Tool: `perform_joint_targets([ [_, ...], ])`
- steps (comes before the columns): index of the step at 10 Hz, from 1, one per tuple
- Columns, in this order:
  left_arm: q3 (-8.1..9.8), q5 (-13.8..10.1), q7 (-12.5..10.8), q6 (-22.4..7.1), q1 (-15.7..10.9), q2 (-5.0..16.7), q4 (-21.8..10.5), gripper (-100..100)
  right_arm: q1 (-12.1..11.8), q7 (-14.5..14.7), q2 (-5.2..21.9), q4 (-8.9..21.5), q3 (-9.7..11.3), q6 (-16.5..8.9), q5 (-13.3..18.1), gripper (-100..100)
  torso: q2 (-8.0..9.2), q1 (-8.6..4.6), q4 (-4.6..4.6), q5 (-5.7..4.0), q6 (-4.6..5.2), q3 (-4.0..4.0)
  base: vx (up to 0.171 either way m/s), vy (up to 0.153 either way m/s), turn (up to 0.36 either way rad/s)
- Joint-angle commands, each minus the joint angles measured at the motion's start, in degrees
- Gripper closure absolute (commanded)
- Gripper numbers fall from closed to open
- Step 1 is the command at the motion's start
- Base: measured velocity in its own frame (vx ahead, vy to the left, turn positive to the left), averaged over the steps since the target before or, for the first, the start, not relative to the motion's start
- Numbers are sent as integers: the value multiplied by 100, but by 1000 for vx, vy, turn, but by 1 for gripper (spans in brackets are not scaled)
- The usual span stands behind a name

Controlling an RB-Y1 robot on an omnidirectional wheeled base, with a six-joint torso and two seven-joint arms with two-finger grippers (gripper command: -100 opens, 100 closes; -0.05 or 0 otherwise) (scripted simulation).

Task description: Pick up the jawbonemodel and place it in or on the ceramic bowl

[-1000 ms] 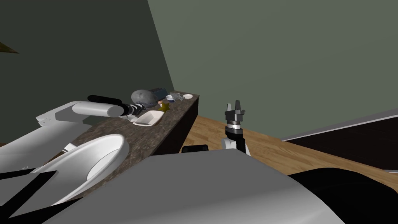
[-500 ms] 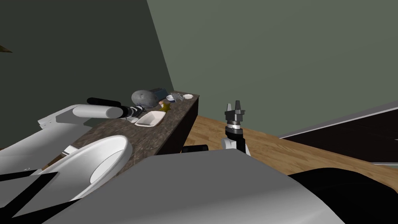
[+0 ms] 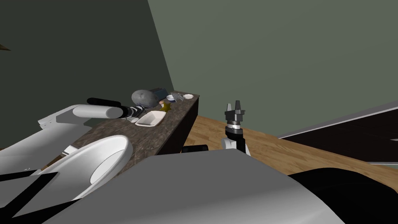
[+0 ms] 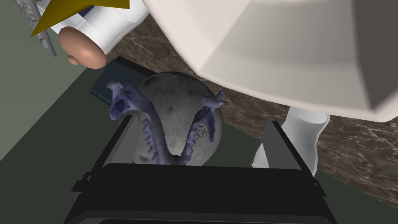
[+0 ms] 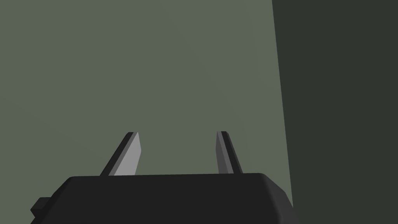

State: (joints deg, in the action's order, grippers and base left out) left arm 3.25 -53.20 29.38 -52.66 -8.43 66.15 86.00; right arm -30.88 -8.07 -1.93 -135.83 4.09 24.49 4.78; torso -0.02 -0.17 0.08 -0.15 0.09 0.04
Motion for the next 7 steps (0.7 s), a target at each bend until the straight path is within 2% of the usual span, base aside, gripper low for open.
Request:
perform_joint_targets([
  [1,0,0,0,0,0,0,0,-100,0,0,0,0,0,0,0,0,0,0,0,0,0,0,0,0,0],
  [2,0,0,0,0,0,0,0,0,0,0,0,0,0,0,0,0,0,0,0,0,0,0,0,0,0],
  [3,-286,286,-286,-286,-286,-286,-286,-100,0,0,0,0,0,0,0,0,0,0,0,0,0,0,-95,216,-329],
  [4,-415,352,-380,-339,-402,-367,-457,-100,3,0,2,0,-1,0,0,0,24,67,3,13,9,11,-149,290,-529],
  [5,-476,352,-527,-339,-583,-367,-566,-100,3,0,2,1,-1,-1,0,0,42,93,7,25,12,22,-100,91,-324],
  [6,-476,352,-656,-339,-690,-367,-566,-100,1,0,1,1,-1,-1,0,0,22,47,4,16,11,12,-4,4,-14],
  [7,-753,642,-854,-634,-909,-651,-827,-100,0,0,0,0,-1,0,0,0,-7,13,-2,6,6,-4,-120,127,-403],
])
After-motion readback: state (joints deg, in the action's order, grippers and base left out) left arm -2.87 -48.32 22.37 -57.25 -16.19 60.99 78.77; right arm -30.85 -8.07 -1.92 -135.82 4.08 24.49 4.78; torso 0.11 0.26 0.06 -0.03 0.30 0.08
